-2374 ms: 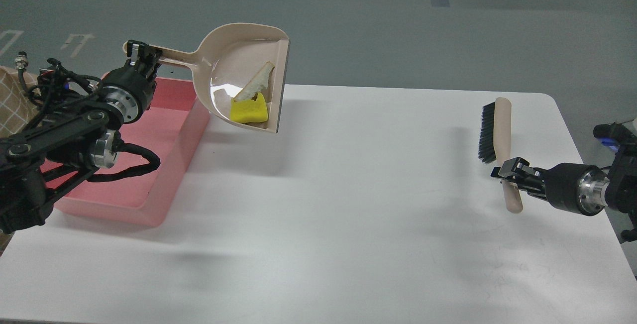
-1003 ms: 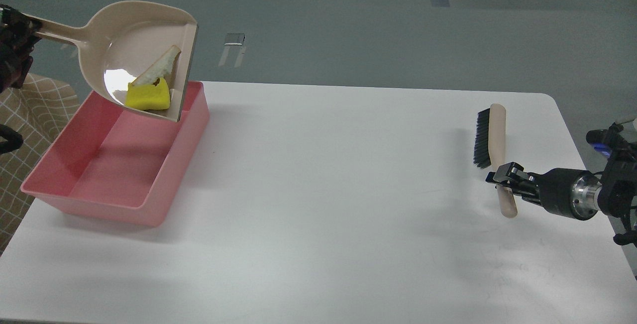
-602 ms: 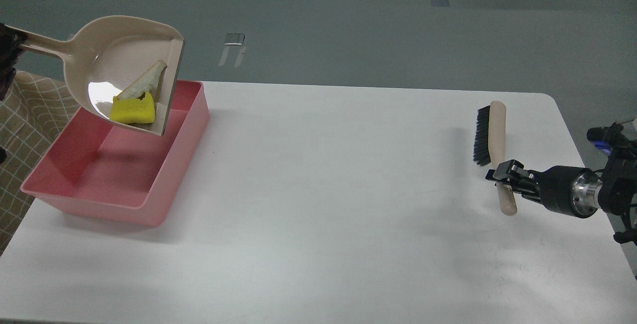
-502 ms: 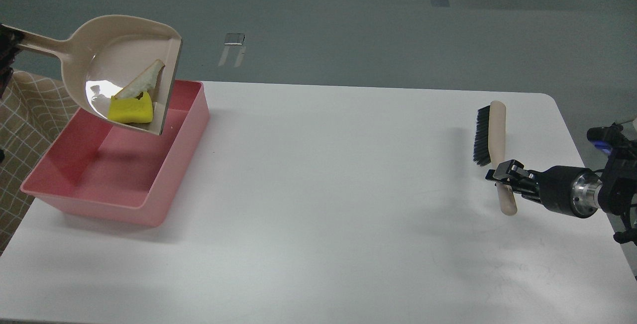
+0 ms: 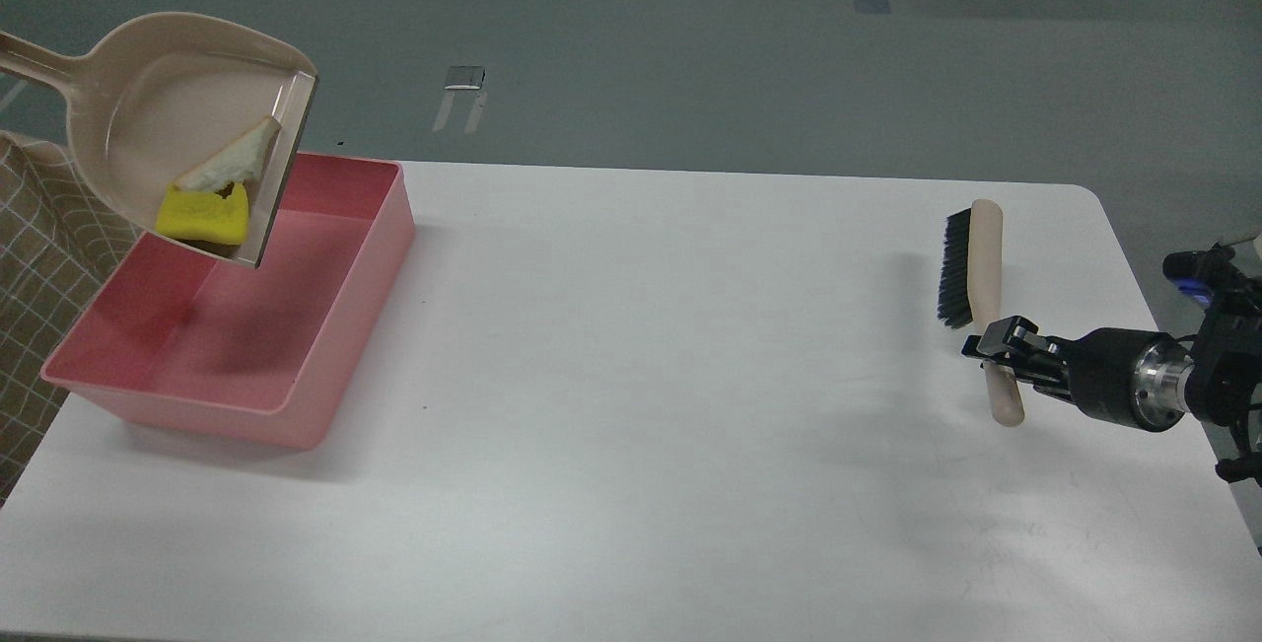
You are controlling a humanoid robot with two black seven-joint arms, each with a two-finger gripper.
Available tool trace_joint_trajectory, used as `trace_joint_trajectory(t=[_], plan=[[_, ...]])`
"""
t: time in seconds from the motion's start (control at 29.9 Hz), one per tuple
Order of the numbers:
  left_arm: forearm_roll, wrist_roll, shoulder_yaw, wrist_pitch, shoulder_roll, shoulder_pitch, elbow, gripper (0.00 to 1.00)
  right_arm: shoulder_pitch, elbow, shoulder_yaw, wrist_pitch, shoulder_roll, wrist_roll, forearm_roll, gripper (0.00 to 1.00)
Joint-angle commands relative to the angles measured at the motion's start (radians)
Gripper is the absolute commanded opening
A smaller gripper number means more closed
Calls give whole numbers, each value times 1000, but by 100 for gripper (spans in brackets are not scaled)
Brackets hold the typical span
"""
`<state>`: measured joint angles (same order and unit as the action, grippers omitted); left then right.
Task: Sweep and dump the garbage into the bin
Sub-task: 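Tilt the dustpan with the left gripper to dump the sponge into the bin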
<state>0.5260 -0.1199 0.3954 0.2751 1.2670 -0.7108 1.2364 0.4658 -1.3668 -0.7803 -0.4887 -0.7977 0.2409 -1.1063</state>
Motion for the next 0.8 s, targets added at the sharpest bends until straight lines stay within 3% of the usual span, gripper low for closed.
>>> trace_joint_trajectory(t=[0.0, 0.27, 0.77], plan=[[64, -21, 0, 44, -1, 14, 2, 14, 1, 0, 0, 0, 0, 0, 0, 0], [201, -61, 0, 142, -3, 47, 2, 14, 1, 0, 0, 0, 2, 0, 0, 0], [266, -95, 5, 193, 5, 48, 9, 14, 1, 0, 0, 0, 5, 0, 0, 0]])
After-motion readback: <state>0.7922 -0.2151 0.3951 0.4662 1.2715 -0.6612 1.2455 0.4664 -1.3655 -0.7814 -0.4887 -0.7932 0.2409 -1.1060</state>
